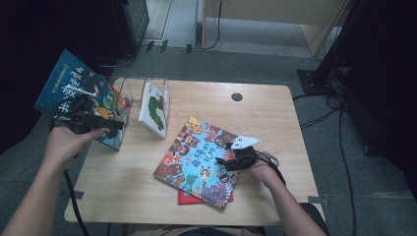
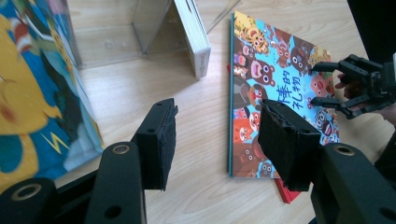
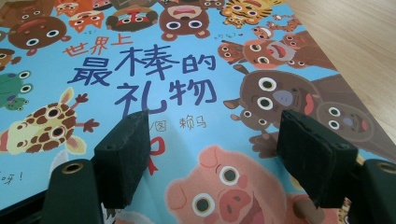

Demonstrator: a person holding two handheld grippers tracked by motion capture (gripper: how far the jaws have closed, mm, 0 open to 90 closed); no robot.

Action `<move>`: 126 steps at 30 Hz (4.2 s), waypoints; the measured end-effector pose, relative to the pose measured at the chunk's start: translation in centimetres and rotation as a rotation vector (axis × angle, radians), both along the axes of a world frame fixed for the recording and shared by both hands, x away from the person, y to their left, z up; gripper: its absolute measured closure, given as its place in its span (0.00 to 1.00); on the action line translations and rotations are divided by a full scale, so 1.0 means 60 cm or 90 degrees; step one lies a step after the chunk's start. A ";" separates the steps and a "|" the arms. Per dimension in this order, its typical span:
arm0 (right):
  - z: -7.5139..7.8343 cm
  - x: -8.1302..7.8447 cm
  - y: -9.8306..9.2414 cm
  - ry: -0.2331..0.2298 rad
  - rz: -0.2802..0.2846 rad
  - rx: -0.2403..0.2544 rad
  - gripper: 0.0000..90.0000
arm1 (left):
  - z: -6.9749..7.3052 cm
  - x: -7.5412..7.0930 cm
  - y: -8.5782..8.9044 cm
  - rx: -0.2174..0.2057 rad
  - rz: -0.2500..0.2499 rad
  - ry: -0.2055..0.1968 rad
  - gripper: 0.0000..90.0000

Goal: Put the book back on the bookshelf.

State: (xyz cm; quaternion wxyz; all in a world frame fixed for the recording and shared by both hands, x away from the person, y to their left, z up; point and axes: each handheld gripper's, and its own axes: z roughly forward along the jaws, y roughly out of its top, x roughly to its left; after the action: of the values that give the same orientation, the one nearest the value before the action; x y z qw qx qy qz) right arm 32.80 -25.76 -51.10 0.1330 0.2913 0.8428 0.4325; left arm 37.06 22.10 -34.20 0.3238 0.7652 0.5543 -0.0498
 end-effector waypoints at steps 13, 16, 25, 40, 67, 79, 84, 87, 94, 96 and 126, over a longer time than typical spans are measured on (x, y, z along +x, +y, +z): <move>-0.005 -0.002 0.001 -0.008 -0.001 0.012 0.27 | -0.039 -0.012 -0.033 -0.003 -0.022 -0.002 0.52; -0.005 -0.003 0.001 -0.010 -0.004 0.015 0.27 | -0.050 -0.011 -0.041 -0.008 -0.029 -0.001 0.52; -0.006 -0.005 0.000 -0.010 -0.007 0.017 0.27 | -0.080 -0.008 -0.062 -0.012 -0.047 0.003 0.52; -0.008 -0.008 -0.002 -0.012 -0.008 0.023 0.26 | -0.130 -0.012 -0.092 -0.005 -0.062 0.005 0.52; -0.013 -0.022 -0.002 -0.018 -0.048 0.028 0.16 | -0.198 -0.006 -0.167 -0.011 -0.111 0.005 0.51; -0.013 -0.035 0.007 -0.018 -0.112 0.027 0.15 | -0.217 -0.002 -0.190 -0.006 -0.131 0.008 0.50; -0.012 -0.039 0.004 -0.017 -0.111 0.024 0.16 | -0.221 0.000 -0.195 -0.012 -0.134 0.009 0.50; -0.011 -0.040 0.002 -0.019 -0.109 0.021 0.20 | -0.226 0.004 -0.199 -0.015 -0.137 0.011 0.50; -0.001 -0.046 -0.020 -0.003 -0.102 0.019 0.48 | -0.231 0.010 -0.204 -0.026 -0.134 0.012 0.49; 0.000 -0.048 -0.024 0.000 -0.107 0.019 0.49 | -0.233 0.011 -0.204 -0.026 -0.135 0.014 0.49; 0.012 -0.088 -0.088 0.036 -0.123 -0.002 1.00 | -0.247 0.034 -0.229 -0.019 -0.166 0.029 0.50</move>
State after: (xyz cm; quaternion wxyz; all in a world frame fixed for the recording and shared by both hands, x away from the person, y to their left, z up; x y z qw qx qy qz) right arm 27.51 -31.01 -50.37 0.1504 0.3829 0.8152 0.4077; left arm 39.12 8.34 -49.00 0.3133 0.8243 0.4568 -0.1174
